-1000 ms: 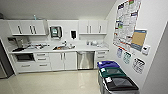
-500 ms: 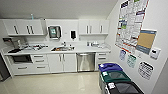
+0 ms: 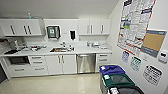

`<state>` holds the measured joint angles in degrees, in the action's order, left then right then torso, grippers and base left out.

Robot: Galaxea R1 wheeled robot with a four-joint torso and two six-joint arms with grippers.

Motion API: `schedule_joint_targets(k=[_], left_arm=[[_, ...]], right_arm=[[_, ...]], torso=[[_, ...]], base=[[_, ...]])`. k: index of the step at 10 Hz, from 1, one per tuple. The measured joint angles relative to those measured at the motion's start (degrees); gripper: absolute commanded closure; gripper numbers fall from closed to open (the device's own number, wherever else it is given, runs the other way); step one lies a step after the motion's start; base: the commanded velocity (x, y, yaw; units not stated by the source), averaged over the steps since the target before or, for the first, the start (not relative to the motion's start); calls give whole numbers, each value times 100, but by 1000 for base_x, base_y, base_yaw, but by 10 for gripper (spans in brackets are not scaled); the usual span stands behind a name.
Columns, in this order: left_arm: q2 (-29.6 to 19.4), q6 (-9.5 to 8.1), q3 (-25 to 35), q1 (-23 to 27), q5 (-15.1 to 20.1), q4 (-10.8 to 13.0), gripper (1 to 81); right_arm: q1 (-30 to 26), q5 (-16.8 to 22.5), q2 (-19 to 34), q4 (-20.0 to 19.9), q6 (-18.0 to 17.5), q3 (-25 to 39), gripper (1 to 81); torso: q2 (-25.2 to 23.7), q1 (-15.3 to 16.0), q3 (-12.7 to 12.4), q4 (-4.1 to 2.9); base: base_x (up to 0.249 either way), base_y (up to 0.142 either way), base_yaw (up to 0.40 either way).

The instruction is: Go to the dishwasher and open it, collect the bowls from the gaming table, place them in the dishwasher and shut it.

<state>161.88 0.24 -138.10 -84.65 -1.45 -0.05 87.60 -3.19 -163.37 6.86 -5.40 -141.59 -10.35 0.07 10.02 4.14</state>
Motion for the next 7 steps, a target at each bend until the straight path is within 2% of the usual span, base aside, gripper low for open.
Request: schedule_joint_targets(k=[7], left_arm=[[-9,-2,0,11,2,0,10]], right_arm=[[-63,28,-22,7,9,33,10]], torso=[[2,0,0,0]], base=[[143,0,0]])
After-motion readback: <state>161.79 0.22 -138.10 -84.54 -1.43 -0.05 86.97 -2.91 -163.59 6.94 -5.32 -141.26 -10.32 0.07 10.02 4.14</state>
